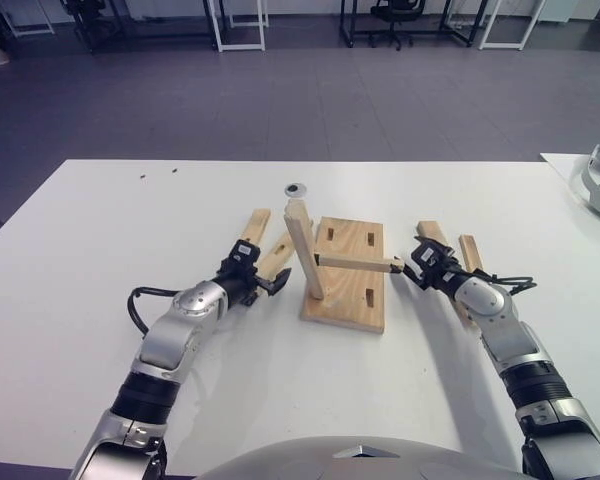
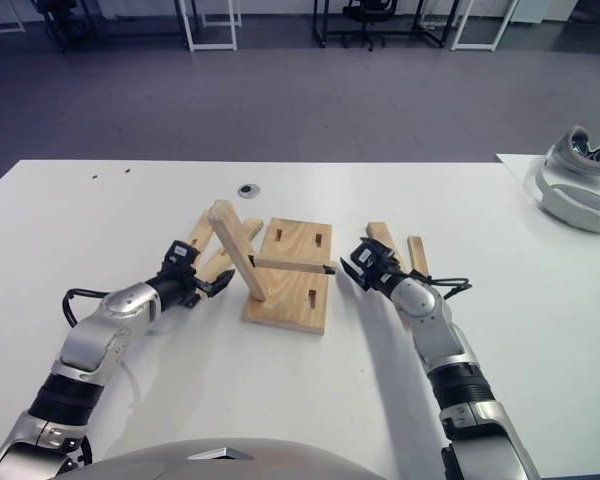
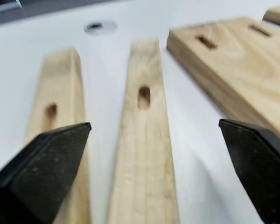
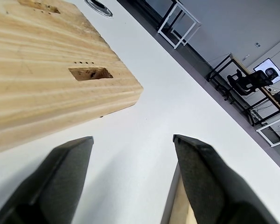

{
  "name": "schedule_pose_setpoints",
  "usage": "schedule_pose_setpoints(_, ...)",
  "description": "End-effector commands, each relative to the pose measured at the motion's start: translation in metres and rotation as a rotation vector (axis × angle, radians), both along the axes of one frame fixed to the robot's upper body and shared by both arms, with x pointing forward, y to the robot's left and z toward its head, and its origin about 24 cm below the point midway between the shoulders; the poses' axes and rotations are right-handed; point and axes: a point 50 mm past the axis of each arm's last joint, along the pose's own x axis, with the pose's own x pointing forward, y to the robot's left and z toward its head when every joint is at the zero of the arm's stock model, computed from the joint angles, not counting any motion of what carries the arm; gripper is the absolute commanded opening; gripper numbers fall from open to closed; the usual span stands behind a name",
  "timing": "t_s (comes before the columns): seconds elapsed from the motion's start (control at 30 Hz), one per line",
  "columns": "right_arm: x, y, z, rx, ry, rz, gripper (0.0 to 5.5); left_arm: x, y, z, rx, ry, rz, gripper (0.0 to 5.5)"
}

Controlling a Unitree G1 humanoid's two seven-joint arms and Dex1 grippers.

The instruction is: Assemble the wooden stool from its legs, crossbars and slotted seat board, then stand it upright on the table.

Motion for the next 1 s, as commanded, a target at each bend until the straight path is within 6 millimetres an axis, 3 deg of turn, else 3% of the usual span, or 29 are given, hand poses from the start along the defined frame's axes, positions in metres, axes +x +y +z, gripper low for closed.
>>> schedule_pose_setpoints(0.03, 0.004, 0.001, 0.003, -0.009, -0.006, 0.005, 3.19, -0.003, 0.003, -0.014, 0.047, 0.087, 0.004, 4.27)
schedule_pose_setpoints(0.23, 0.005, 0.003, 0.003, -0.008, -0.009, 0.006, 3.19, -0.004, 0.012, -0.016, 0.184, 0.083, -0.018, 3.11)
schedule_pose_setpoints(0.33, 0.010, 0.000, 0.012, 0.069, -0.027, -0.023, 3.19, 0.002, 0.015, -0.010, 0.139, 0.035, 0.023, 2.66)
schedule_pose_setpoints(0.4, 0.024, -0.006, 0.035, 0.235, -0.070, -0.070, 3.19, 0.012, 0.013, 0.008, 0.026, -0.059, 0.059, 2.34)
schedule_pose_setpoints(0.5, 0.051, -0.008, 0.104, 0.674, -0.159, -0.029, 3.19, 0.034, 0.015, 0.059, -0.144, -0.289, 0.059, 2.10)
schedule_pose_setpoints(0.57, 0.060, 0.011, 0.147, 0.937, -0.158, 0.127, 3.19, 0.044, 0.013, 0.092, -0.153, -0.449, -0.001, 2.10)
schedule_pose_setpoints(0.63, 0.062, 0.039, 0.174, 1.123, -0.117, 0.284, 3.19, 0.051, 0.005, 0.118, -0.117, -0.576, -0.075, 2.10)
schedule_pose_setpoints(0.77, 0.063, 0.082, 0.206, 1.362, -0.027, 0.453, 3.19, 0.054, -0.019, 0.155, -0.080, -0.714, -0.220, 2.10)
schedule_pose_setpoints(0.87, 0.062, 0.090, 0.222, 1.481, 0.004, 0.499, 3.19, 0.048, -0.035, 0.166, -0.071, -0.758, -0.307, 2.10)
schedule_pose_setpoints(1.0, 0.060, 0.091, 0.225, 1.527, 0.036, 0.488, 3.19, 0.045, -0.039, 0.166, -0.051, -0.775, -0.329, 2.10)
